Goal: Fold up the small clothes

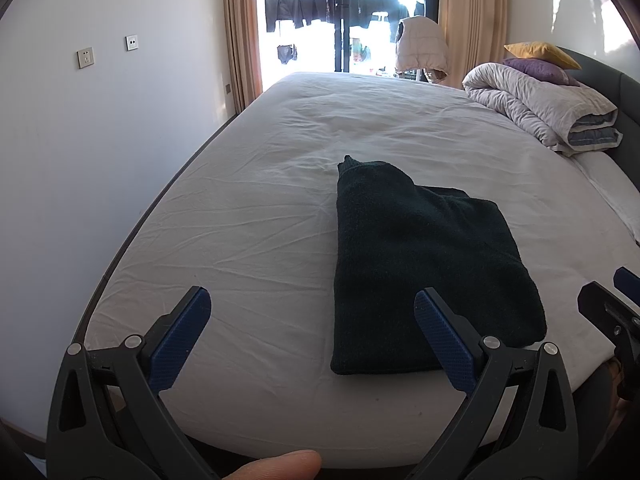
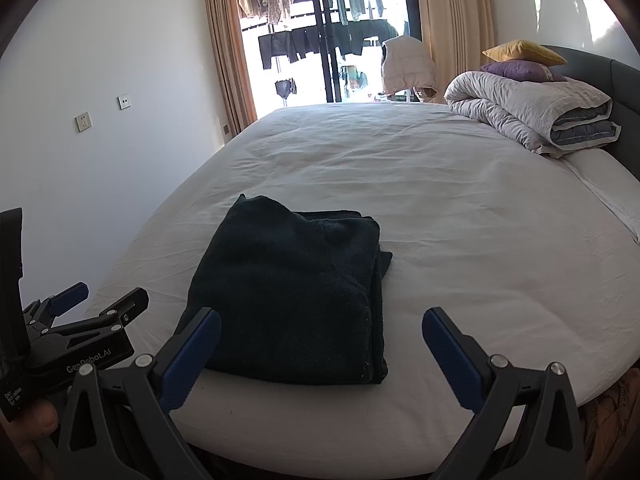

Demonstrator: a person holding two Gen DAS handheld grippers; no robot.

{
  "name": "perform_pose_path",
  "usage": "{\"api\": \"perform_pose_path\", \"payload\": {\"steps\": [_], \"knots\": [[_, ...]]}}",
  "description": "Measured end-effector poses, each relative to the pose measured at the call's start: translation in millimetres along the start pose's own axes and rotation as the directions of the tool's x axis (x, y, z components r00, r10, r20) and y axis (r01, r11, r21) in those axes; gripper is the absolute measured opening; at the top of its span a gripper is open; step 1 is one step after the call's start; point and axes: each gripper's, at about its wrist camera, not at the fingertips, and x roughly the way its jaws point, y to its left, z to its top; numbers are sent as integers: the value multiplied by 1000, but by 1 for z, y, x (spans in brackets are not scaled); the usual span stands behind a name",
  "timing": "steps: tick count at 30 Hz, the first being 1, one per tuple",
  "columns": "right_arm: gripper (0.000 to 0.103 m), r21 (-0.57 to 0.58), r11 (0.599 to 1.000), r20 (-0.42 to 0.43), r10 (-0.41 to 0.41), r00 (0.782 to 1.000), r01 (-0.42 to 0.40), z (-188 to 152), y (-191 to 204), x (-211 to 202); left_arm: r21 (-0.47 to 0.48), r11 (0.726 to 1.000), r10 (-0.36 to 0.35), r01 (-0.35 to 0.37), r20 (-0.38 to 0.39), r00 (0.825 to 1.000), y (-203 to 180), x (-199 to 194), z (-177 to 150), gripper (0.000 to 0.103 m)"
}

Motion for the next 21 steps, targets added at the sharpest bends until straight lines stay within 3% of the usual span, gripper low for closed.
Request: {"api": "perform_pose_path", "payload": {"steps": [21], "knots": [[103, -1, 1000, -3, 2, 1000, -2, -1, -1, 1, -1, 1000, -1, 1, -1, 1000, 1, 0, -2, 103]]}}
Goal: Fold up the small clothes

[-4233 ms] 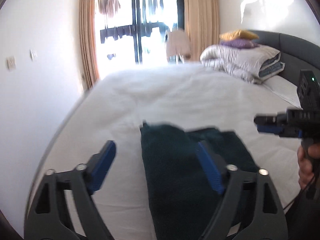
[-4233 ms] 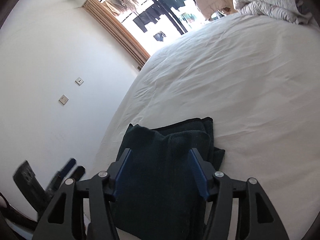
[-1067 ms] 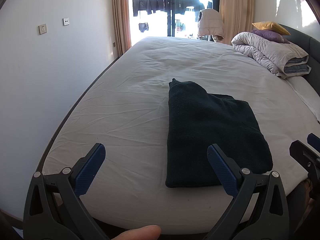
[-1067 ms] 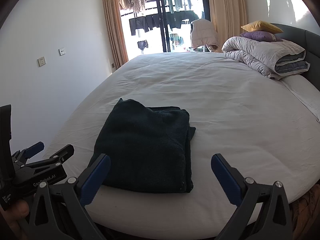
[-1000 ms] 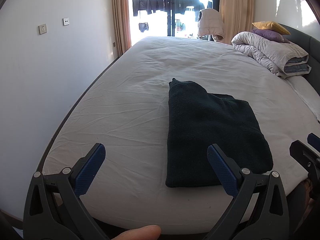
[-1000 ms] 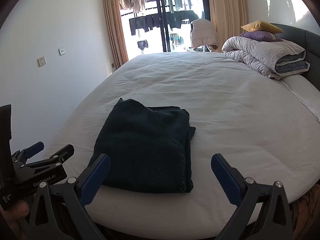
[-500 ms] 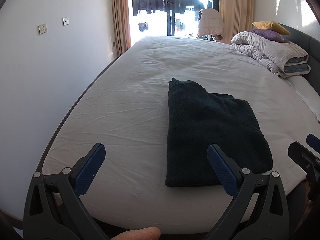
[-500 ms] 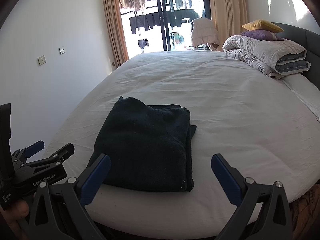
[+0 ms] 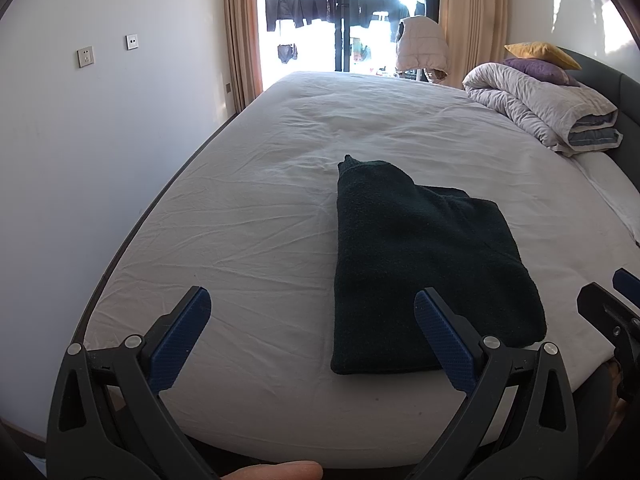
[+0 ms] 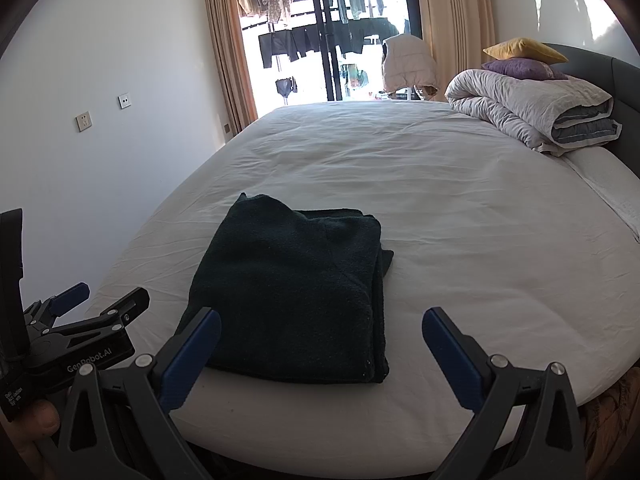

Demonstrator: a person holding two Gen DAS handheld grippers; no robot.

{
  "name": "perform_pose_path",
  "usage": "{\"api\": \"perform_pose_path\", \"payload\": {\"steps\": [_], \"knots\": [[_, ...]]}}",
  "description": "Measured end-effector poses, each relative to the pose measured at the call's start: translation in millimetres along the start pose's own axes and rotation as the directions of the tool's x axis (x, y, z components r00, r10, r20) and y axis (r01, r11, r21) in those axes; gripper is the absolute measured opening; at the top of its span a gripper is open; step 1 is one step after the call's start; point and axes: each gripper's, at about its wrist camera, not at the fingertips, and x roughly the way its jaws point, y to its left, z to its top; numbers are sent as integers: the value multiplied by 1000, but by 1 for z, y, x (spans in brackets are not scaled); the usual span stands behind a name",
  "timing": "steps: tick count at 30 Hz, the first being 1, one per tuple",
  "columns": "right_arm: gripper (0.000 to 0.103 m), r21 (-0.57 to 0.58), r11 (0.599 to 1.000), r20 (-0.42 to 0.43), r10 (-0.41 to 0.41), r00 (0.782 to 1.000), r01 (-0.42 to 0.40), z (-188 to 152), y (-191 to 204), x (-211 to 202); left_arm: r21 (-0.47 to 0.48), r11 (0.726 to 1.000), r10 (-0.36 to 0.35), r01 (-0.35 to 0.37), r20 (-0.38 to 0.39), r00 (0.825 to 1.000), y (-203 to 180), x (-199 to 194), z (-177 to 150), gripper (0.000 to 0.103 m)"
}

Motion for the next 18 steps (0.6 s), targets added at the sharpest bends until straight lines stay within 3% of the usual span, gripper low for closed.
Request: {"api": "perform_pose_path", "payload": {"steps": [11, 18], "knots": [[103, 4, 1000, -2, 0, 1000, 0, -1, 0, 0, -3, 1000, -5, 5, -11, 1000, 1, 5, -1, 103], [103, 7, 1000, -5, 2, 1000, -2, -3, -1, 1, 9, 1000, 12, -12, 20, 1000, -3, 0, -2, 103]]}}
